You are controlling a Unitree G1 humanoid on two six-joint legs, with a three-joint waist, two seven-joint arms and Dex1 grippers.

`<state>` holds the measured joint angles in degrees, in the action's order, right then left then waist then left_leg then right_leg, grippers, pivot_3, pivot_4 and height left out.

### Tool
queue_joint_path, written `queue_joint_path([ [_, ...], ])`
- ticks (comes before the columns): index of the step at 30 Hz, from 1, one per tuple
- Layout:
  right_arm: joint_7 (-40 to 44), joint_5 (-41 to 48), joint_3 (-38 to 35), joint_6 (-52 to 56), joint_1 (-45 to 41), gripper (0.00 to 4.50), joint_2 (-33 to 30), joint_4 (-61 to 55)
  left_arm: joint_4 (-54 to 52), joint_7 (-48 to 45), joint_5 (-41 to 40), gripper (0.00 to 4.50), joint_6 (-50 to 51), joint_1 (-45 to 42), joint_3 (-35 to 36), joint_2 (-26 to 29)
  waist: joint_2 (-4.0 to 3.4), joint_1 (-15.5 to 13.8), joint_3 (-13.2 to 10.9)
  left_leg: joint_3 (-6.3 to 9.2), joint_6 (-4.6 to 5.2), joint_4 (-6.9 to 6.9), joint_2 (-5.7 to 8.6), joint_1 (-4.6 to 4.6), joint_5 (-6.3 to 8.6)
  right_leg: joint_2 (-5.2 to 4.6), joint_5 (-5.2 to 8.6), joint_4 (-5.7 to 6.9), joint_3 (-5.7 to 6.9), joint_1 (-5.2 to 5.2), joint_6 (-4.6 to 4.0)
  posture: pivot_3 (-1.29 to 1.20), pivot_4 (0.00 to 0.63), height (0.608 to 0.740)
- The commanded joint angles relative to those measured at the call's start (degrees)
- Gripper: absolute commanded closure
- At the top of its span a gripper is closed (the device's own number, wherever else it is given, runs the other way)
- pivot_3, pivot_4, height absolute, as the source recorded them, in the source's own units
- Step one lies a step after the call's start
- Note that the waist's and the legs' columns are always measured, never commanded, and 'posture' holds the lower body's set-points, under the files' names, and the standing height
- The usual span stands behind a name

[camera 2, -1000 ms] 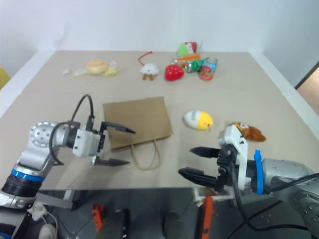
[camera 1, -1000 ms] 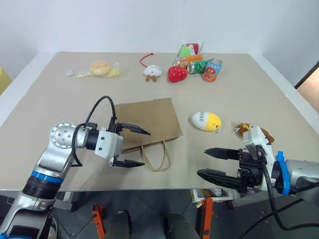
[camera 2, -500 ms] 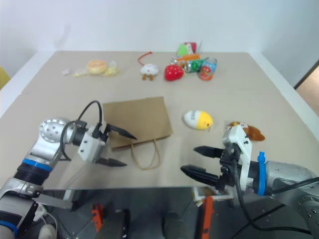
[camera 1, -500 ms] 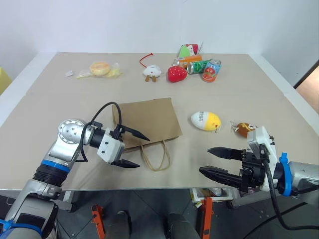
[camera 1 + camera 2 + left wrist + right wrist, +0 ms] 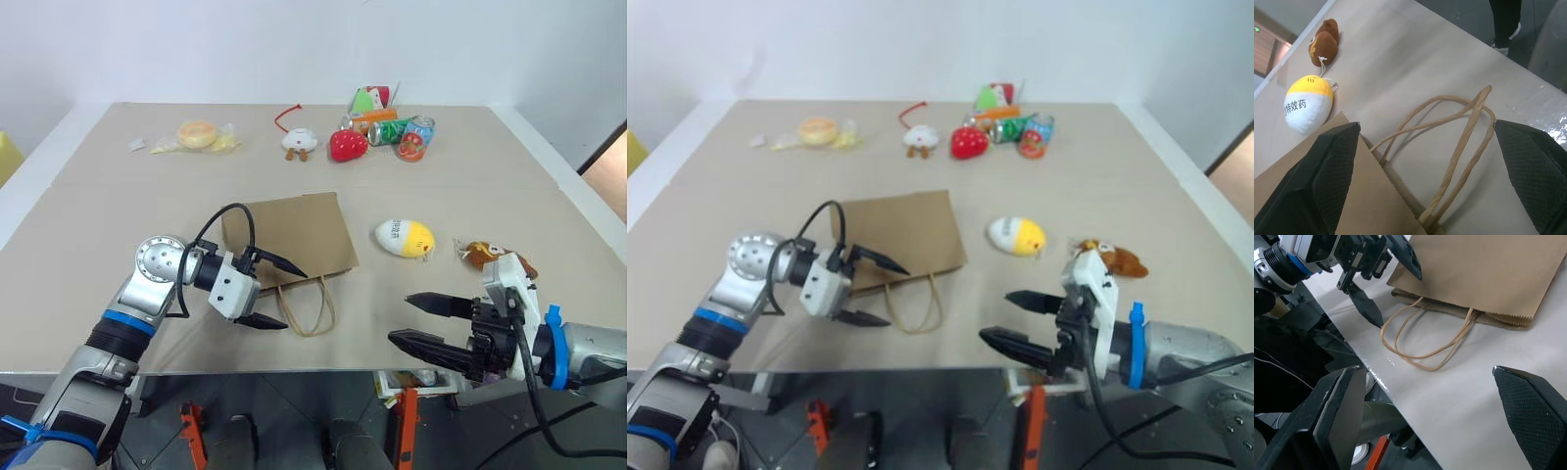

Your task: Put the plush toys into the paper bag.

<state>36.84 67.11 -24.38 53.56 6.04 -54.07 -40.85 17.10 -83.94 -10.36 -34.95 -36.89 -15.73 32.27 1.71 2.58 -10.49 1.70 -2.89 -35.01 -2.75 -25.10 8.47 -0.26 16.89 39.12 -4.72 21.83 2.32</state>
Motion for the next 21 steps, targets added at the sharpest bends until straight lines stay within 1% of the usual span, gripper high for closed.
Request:
queue_joint_path([
  [1,-0.3,0.4,-0.8,-1.3,-0.2,0.04,0.1,-1.3,0.9,0.6,0.4,0.00,-0.9,-1.4,-0.3,-0.3,0.00,0.0,0.0,0.00,0.03,0.00,0.00,0.00,-0.02,0.00,-0.01,0.00,0.00,0.00,0.01,0.00,0.150,0.740],
  [11,-1.3,0.9,-1.0,-1.6,0.4,0.04,0.2,-1.8,4.4,2.8,3.0,0.00,-0.8,-3.0,-2.1,-3.9,0.00,0.0,0.0,0.00,0.07,-0.03,0.01,-0.01,-0.05,0.00,-0.06,0.00,0.00,-0.01,0.05,0.00,0.150,0.740],
  [12,-1.4,1.0,-1.0,-1.6,0.4,0.00,0.2,-1.9,4.6,2.9,3.0,0.51,-0.9,-3.0,-2.2,-4.0,0.00,0.0,0.0,0.00,0.07,-0.03,0.01,-0.01,-0.05,0.00,-0.06,0.00,-0.01,-0.01,0.05,0.00,0.150,0.740],
  [13,-1.5,1.0,-1.1,-1.6,0.5,0.00,0.3,-2.0,4.6,2.8,2.9,0.84,-0.8,-2.9,-2.2,-3.9,0.00,0.0,0.0,0.00,0.07,-0.03,0.01,-0.02,-0.05,0.00,-0.06,0.00,-0.01,-0.01,0.05,0.00,0.150,0.740],
  [16,-1.7,1.2,-1.3,-1.7,0.7,0.00,0.3,-2.1,4.7,1.9,2.4,2.29,0.2,-2.7,-2.4,-3.3,0.00,0.0,0.0,0.00,0.07,-0.03,0.01,-0.01,-0.05,0.01,-0.06,0.00,-0.01,-0.01,0.05,0.00,0.150,0.740],
  [19,-1.8,1.2,-1.1,-1.9,0.9,0.00,0.3,-2.0,4.7,1.8,1.9,3.64,1.0,-2.7,-2.0,-3.1,0.00,0.0,0.0,0.01,0.07,-0.03,0.01,-0.01,-0.05,0.01,-0.06,0.00,-0.01,-0.01,0.05,0.00,0.150,0.740],
  [21,-2.0,1.2,-0.9,-2.0,0.8,0.00,0.3,-2.0,4.5,1.8,1.3,4.43,2.1,-2.7,-1.7,-3.1,0.00,0.0,0.0,0.00,0.07,-0.03,0.01,-0.01,-0.05,0.00,-0.07,0.00,-0.01,-0.01,0.06,0.00,0.150,0.740],
])
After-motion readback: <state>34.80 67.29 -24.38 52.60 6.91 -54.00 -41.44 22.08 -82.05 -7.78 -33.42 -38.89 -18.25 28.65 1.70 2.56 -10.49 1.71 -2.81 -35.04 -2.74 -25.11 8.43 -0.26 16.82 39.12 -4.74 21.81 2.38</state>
